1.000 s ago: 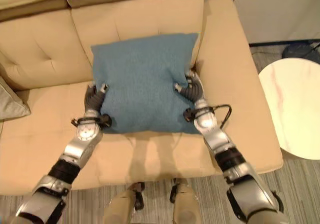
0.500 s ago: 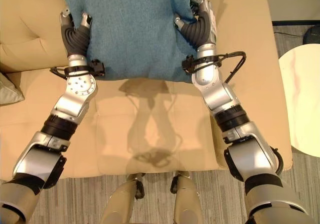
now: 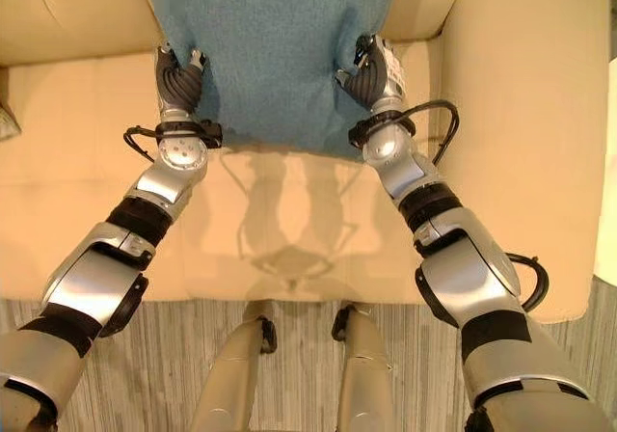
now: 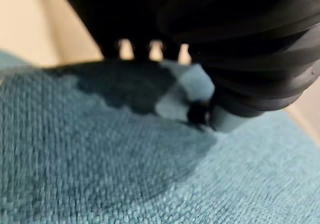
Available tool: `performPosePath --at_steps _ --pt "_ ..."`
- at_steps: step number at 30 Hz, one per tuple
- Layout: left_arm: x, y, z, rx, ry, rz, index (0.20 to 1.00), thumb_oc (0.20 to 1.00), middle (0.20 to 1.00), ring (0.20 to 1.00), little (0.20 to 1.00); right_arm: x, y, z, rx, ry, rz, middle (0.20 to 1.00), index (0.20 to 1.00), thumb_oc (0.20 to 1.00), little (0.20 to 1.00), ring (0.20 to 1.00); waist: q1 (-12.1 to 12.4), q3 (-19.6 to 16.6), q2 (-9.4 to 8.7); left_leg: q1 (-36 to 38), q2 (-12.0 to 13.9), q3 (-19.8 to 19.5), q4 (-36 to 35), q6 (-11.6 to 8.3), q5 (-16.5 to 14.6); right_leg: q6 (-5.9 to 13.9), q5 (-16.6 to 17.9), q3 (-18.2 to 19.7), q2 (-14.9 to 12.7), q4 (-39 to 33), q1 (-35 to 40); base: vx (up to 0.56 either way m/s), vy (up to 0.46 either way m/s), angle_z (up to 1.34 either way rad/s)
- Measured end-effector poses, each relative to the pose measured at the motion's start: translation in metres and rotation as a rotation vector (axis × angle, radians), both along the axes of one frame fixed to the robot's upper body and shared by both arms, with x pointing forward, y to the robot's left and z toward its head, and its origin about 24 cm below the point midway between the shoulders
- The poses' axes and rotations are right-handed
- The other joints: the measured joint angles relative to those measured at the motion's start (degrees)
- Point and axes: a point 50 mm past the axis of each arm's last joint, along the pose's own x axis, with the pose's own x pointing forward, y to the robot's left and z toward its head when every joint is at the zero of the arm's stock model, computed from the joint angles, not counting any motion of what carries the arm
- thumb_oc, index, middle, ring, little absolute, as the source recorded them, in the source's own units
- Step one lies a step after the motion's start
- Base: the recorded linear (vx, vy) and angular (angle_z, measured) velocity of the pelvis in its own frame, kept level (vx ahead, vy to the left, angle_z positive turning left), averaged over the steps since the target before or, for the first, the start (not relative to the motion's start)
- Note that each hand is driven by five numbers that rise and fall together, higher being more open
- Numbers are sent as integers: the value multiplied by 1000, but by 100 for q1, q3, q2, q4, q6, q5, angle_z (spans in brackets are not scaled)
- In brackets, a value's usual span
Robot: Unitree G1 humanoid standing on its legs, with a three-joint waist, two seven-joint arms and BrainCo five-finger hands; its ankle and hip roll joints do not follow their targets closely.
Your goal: Pick up all the scattered cushions and arrange them neatly on the sofa.
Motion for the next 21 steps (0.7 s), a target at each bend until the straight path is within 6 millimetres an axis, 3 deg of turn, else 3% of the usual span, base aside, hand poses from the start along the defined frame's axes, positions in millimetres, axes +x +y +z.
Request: performPosePath --at_steps 5,6,7,8,12,17,18,19,20,21 --pt "-2 -5 6 -75 -41 -43 200 200 200 200 200 0 -4 20 -39 -33 -15 200 200 200 200 200 -10 2 -4 -267 -23 -29 -88 -22 168 -54 -198 30 -92 529 -527 0 -22 5" --pt "-2 -5 5 -79 -40 -45 401 401 401 401 401 0 -7 21 -42 -33 -23 200 200 200 200 200 -11 3 -5 -266 -15 -31 -86 -24 172 -63 -213 30 -90 557 -539 0 0 0" --pt "-2 -5 4 -83 -37 -46 956 956 956 956 956 0 -9 21 -45 -30 -24 200 200 200 200 200 -14 3 -5 -256 -13 -32 -79 -24 172 -68 -234 33 -92 591 -542 0 0 0" --pt "-2 -7 4 -85 -36 -50 1000 1000 1000 1000 1000 0 -12 22 -44 -33 -32 200 200 200 200 200 -13 3 -5 -252 -9 -37 -78 -24 172 -73 -249 34 -92 614 -546 0 0 0" --pt "-1 -18 -2 -138 -9 -89 1000 1000 1000 1000 1000 0 -14 32 -66 -45 -39 200 200 200 200 200 -12 3 -5 -292 -27 -19 -89 -26 181 -74 -257 81 -112 692 -653 13 -24 -1" --pt "-1 -18 -2 -184 -10 -103 1000 1000 1000 1000 1000 -1 -16 39 -73 -56 -44 200 200 200 200 200 -24 3 -6 -350 -39 10 -98 -16 201 -75 -256 122 -120 727 -743 6 -3 -2" --pt "-1 -16 -1 -180 -11 -106 1000 1000 1000 1000 1000 -1 -17 39 -65 -54 -44 241 241 241 241 241 -19 3 -6 -351 -40 8 -98 -15 203 -75 -256 119 -122 727 -744 0 0 0" --pt "-1 -13 0 -172 -13 -105 1000 1000 1000 1000 1000 -1 -17 39 -62 -54 -44 448 448 448 448 448 -14 3 -6 -352 -41 8 -98 -14 205 -75 -256 116 -123 727 -744 0 0 0" --pt "-1 -14 0 -170 -9 -115 1000 1000 1000 1000 1000 -1 -17 39 -57 -52 -42 746 746 746 746 746 -16 3 -6 -352 -42 6 -98 -14 206 -75 -256 114 -125 727 -744 0 0 0" --pt "0 -11 1 -175 -8 -115 1000 1000 1000 1000 1000 -1 -17 39 -56 -52 -42 802 802 802 802 802 -14 3 -6 -352 -45 7 -98 -13 208 -75 -256 113 -129 729 -744 0 0 0"
